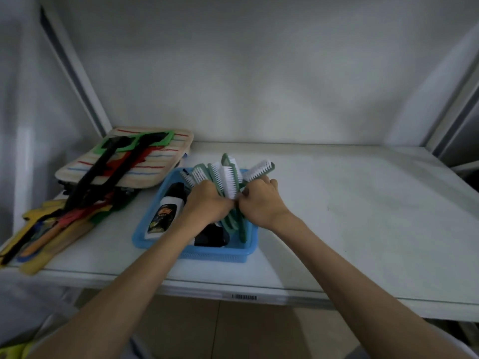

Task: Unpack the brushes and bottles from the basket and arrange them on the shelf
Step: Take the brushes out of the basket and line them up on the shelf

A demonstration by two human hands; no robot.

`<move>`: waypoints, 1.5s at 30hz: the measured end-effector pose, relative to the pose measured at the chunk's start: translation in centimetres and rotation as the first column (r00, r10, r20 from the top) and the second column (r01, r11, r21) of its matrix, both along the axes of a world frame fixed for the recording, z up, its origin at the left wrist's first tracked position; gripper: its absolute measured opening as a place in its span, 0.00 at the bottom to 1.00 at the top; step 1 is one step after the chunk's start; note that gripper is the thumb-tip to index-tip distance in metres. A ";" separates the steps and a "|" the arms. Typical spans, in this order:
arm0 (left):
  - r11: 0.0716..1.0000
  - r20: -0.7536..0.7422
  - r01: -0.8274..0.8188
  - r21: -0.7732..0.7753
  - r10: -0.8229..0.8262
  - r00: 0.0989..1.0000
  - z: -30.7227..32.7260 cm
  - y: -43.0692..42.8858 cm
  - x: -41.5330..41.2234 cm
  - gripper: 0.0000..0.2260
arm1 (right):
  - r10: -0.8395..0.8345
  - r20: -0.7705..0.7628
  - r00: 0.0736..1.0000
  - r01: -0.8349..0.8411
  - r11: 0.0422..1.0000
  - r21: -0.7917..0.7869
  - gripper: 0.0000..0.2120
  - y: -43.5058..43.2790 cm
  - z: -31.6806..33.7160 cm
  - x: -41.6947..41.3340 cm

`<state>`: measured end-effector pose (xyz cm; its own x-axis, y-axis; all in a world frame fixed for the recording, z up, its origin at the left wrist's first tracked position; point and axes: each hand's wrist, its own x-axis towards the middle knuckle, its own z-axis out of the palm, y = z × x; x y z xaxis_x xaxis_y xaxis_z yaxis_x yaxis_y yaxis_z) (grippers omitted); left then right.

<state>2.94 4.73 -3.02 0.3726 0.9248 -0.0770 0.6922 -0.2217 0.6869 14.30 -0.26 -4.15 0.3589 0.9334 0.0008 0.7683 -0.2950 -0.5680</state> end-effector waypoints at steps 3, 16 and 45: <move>0.991 0.020 -0.019 -0.131 0.022 1.000 0.9 -0.3 -0.5 0.03 | 0.021 0.004 1.000 -0.022 1.000 0.018 0.14 -0.4 0.0 0.1; 0.963 0.035 -0.161 -0.216 0.172 0.984 3.4 -0.3 -1.9 0.06 | -0.135 -0.495 0.858 0.250 0.952 0.174 0.12 -2.5 1.5 -0.1; 0.883 0.386 0.257 -0.392 -0.095 0.917 -5.4 -18.3 23.1 0.04 | -0.621 0.488 0.613 0.689 0.722 0.054 0.16 -24.7 -1.5 21.9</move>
